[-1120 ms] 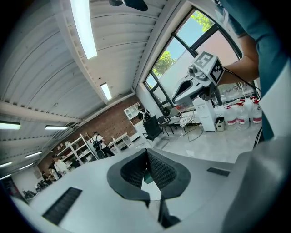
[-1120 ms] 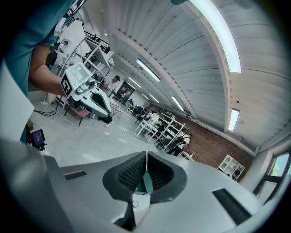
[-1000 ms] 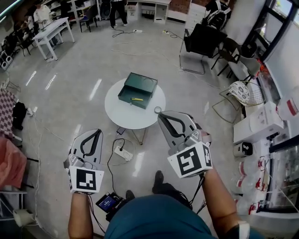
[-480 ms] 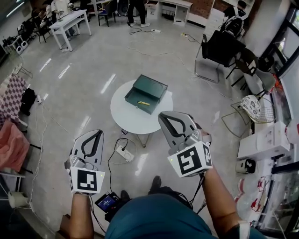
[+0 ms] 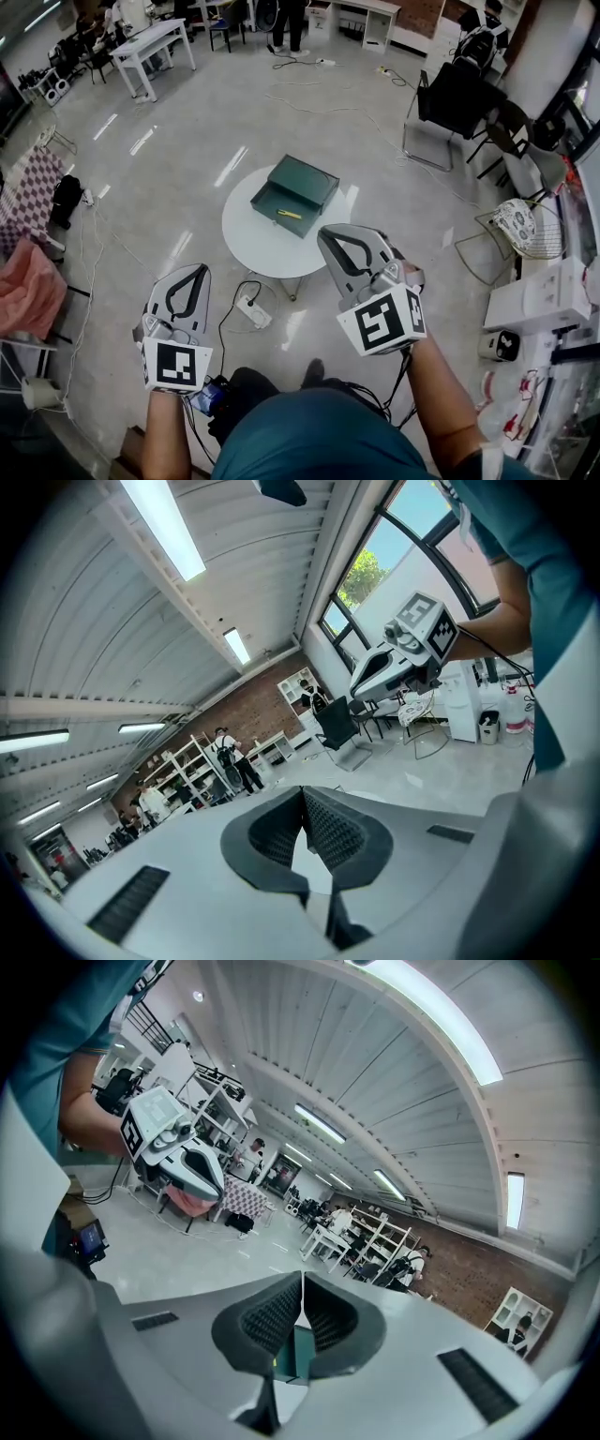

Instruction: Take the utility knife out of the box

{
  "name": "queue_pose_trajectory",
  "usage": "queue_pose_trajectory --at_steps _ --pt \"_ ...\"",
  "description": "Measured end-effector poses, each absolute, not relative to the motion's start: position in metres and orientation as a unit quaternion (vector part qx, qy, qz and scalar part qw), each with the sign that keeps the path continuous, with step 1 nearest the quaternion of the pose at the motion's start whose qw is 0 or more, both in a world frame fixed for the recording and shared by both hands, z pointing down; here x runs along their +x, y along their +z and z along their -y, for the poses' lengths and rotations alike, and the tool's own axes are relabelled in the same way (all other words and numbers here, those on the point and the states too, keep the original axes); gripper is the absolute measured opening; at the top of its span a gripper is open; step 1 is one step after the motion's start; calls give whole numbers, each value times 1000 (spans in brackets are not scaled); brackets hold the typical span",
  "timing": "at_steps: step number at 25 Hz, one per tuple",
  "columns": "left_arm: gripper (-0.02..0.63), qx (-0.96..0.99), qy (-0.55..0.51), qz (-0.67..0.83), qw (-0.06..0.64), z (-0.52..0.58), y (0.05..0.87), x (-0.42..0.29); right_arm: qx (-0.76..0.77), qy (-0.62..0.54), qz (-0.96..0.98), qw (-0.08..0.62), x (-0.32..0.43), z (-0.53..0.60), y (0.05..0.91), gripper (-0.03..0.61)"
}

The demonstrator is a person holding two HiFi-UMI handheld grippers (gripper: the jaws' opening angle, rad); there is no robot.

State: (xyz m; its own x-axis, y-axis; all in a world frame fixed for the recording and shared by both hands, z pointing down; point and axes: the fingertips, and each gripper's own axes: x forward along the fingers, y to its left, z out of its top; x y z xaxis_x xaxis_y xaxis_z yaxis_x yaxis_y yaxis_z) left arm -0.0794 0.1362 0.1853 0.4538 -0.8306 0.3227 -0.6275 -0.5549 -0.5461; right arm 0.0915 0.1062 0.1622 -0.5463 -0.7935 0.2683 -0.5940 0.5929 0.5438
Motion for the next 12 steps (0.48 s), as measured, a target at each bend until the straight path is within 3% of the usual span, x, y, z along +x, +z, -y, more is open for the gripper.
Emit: queue_pose_trajectory --at_steps 12 --pt "18 -877 -261 -358 188 -37 194 -34 481 -162 812 288 146 -49 170 38"
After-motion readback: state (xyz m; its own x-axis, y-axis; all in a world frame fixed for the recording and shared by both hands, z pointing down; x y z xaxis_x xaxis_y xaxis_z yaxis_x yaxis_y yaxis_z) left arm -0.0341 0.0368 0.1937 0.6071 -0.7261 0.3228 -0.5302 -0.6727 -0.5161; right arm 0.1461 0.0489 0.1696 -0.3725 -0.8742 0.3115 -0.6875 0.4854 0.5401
